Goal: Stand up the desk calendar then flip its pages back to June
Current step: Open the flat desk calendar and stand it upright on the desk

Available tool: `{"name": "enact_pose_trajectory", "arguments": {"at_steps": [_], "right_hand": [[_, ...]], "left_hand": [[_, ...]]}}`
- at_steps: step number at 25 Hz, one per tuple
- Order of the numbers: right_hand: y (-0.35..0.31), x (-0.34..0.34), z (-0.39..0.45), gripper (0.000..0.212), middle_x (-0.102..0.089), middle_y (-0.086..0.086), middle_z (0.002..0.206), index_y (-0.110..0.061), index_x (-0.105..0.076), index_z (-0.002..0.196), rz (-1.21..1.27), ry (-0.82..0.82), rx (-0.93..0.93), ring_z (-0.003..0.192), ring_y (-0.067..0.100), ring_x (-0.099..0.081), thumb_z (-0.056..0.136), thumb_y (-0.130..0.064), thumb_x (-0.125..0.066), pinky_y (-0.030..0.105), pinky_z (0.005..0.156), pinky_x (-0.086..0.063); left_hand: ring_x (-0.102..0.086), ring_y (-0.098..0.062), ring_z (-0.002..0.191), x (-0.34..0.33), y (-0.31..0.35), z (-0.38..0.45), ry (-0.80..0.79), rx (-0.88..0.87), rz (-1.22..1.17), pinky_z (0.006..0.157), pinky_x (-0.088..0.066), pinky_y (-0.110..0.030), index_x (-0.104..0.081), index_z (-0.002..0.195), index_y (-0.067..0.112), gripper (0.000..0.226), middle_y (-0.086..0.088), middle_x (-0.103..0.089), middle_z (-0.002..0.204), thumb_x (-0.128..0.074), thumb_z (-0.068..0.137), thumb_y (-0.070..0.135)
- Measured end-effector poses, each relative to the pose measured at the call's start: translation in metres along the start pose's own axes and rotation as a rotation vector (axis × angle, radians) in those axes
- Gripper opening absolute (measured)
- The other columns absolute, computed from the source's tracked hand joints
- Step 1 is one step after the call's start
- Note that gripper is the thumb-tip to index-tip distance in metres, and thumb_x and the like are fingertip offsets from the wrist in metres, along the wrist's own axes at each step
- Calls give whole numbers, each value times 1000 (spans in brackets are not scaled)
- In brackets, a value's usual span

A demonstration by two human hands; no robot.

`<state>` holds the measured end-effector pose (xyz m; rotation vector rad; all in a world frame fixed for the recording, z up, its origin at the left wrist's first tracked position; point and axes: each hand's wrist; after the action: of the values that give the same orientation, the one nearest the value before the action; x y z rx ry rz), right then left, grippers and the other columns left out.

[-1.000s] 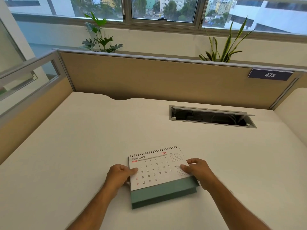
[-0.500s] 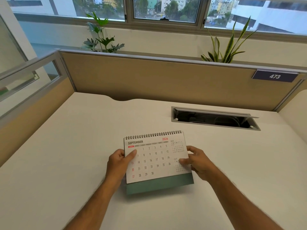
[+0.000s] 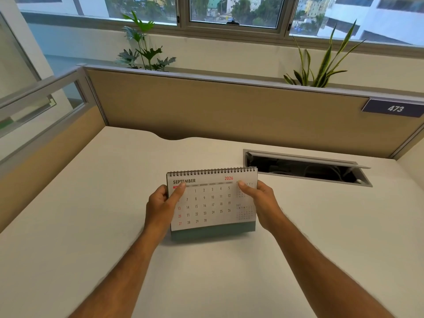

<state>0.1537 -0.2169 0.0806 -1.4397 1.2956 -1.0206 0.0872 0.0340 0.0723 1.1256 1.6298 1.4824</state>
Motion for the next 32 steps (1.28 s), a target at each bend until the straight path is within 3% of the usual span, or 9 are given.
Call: {"name": "enact_pose_trajectory", "arguments": {"at_steps": [4,7,16,20,26,29,32], "right_hand": [[-7,-15,20,27,-78,-12,101,-32,-69,109,-46,17,91,95,24,-70,86,-47,-70,35,70,-55],[-14,-25,38,31,-77,-11,103,-31,-66,114,-62,24,133,94,21,-71,87,-47,-69,26,62,-56],[-30,-37,93,36,-72,1,117,-21,-63,123,-86,20,162,109,25,-67,92,-37,-67,49,89,-59],[-26,-39,105,34,-72,1,117,-21,-62,124,-127,16,155,108,25,-67,93,-35,-67,50,90,-59],[-17,-35,111,32,-72,-5,115,-25,-61,121,-155,-8,177,107,19,-68,91,-28,-70,45,88,-60],[-8,-36,108,41,-68,-4,120,-23,-56,125,-204,3,168,110,20,-65,88,-19,-74,44,89,-60],[-1,-34,106,56,-63,-3,120,-25,-51,127,-406,43,148,110,20,-61,82,-11,-80,45,90,-58]], "left_hand": [[-76,-17,78,1,9,25,-3,-46,53,63,-65,-35,-70,91,39,37,10,-79,89,-61,75,71],[-74,-18,85,-1,15,48,-9,-75,95,69,-65,-39,-67,96,40,35,6,-77,96,-52,83,69],[-69,-18,92,-6,26,119,0,-120,169,73,-64,-42,-64,108,33,38,6,-73,102,-44,93,62],[-68,-18,92,-9,19,132,-4,-119,175,70,-62,-38,-63,110,33,35,7,-72,102,-43,95,59],[-68,-17,91,-9,13,138,-29,-121,146,67,-60,-32,-61,101,48,24,11,-72,103,-43,92,62],[-68,-16,89,-6,12,141,-53,-123,141,65,-59,-30,-61,97,52,24,12,-72,101,-43,89,65],[-68,-17,91,-3,11,144,-95,-106,112,64,-58,-27,-61,98,52,25,13,-72,100,-44,87,66]]}}
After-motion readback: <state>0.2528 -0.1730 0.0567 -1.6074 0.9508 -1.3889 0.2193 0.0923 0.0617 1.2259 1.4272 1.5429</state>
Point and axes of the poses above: each hand's wrist, its own z-axis towards the middle knuckle, its own x-axis out of the back of the hand, y = z × x
